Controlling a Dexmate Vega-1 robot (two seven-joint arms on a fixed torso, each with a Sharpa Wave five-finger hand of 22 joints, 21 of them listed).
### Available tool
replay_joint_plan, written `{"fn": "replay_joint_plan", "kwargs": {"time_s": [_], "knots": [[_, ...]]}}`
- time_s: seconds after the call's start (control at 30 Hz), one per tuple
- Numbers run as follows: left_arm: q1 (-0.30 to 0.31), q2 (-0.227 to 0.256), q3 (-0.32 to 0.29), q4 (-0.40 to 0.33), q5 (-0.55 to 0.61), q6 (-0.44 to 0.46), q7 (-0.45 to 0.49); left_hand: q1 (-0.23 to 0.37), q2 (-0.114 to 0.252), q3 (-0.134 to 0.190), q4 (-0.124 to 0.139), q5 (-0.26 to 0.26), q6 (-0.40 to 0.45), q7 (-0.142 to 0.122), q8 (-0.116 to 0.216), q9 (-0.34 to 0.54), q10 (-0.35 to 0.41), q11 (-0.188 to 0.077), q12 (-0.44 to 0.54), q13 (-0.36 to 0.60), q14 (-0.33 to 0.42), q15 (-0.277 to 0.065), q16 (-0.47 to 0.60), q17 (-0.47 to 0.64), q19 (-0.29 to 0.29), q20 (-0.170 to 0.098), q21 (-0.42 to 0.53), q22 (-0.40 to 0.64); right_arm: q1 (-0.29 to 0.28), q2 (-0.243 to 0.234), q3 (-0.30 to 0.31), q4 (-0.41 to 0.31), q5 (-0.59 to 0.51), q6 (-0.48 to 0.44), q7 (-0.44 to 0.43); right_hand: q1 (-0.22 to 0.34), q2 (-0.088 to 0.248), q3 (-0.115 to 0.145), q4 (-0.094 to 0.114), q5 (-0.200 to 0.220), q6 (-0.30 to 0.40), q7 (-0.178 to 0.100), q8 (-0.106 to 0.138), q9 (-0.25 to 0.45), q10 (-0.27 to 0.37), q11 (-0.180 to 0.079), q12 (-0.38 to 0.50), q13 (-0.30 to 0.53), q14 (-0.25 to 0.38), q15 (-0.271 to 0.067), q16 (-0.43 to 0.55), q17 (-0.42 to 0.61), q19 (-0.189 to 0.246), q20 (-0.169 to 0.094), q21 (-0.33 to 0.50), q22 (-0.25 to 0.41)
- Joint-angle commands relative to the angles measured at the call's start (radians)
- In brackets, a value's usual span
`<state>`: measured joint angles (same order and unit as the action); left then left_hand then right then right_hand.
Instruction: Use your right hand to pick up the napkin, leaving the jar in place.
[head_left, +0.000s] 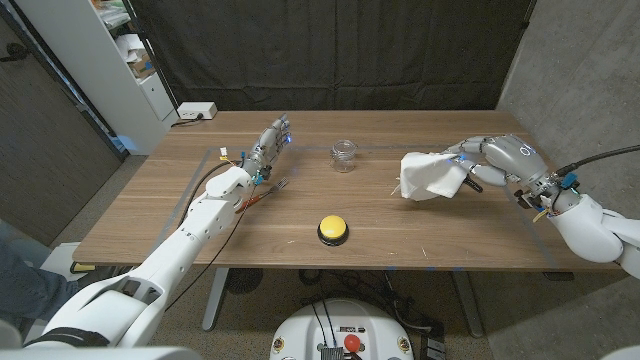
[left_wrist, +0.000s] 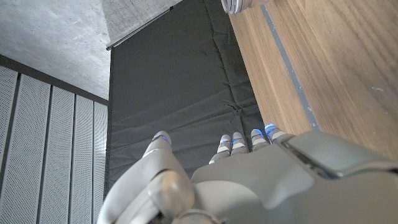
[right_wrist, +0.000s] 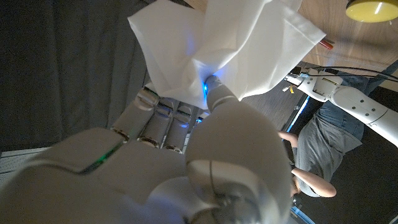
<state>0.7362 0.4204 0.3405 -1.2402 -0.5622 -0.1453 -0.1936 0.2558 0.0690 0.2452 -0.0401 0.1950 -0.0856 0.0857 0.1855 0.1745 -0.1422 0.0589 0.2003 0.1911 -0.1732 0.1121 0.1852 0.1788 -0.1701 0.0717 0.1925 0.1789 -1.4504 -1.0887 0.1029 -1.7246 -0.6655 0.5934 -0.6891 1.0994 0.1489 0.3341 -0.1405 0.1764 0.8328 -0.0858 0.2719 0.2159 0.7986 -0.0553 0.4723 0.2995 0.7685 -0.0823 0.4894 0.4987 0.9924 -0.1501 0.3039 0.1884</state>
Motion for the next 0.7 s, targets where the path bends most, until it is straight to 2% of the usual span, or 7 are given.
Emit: {"fn": "replay_joint_plan", "kwargs": {"time_s": [0.03, 0.4, 0.7], "knots": [[-0.004, -0.006, 0.004, 0.012, -0.001, -0.004, -0.003, -0.004, 0.008, 0.002, -0.005, -0.002, 0.004, 0.003, 0.002, 0.004, -0.004, -0.001, 0.009, 0.002, -0.020, 0.003, 0.004, 0.006, -0.087, 0.000, 0.006, 0.003, -0.008, 0.057, 0.060, -0.009, -0.043, 0.034, -0.005, 0.008, 0.002, -0.001, 0.005, -0.001, 0.014, 0.003, 0.002, 0.005, 0.014, 0.000, 0.003, 0.001, 0.012, -0.122, -0.003, 0.004, 0.010, -0.004, 0.011, 0.004], [-0.016, -0.019, 0.015, 0.030, 0.003, -0.006, -0.013, -0.004, 0.008, 0.001, -0.006, -0.002, 0.004, 0.004, 0.002, 0.004, -0.005, 0.001, 0.009, 0.002, -0.020, 0.004, 0.005, 0.006, -0.089, 0.002, 0.006, 0.003, -0.007, 0.093, 0.101, -0.021, -0.069, 0.063, -0.001, 0.007, 0.002, -0.005, 0.007, -0.001, 0.017, 0.002, 0.000, 0.005, 0.018, -0.004, 0.004, 0.000, 0.028, -0.125, 0.000, 0.011, 0.015, -0.006, 0.016, 0.004], [-0.008, -0.011, 0.016, 0.005, 0.008, 0.008, -0.002, -0.004, 0.009, 0.001, -0.008, -0.002, 0.004, 0.004, 0.002, 0.004, -0.006, 0.004, 0.008, 0.002, -0.021, 0.003, 0.005, 0.006, -0.090, 0.000, 0.006, 0.003, -0.005, 0.119, 0.118, -0.012, -0.087, 0.085, -0.005, 0.007, 0.001, -0.007, 0.008, -0.001, 0.019, 0.002, -0.002, 0.005, 0.021, -0.003, 0.005, 0.000, 0.030, -0.125, -0.004, 0.015, 0.017, -0.007, 0.020, 0.005]]}}
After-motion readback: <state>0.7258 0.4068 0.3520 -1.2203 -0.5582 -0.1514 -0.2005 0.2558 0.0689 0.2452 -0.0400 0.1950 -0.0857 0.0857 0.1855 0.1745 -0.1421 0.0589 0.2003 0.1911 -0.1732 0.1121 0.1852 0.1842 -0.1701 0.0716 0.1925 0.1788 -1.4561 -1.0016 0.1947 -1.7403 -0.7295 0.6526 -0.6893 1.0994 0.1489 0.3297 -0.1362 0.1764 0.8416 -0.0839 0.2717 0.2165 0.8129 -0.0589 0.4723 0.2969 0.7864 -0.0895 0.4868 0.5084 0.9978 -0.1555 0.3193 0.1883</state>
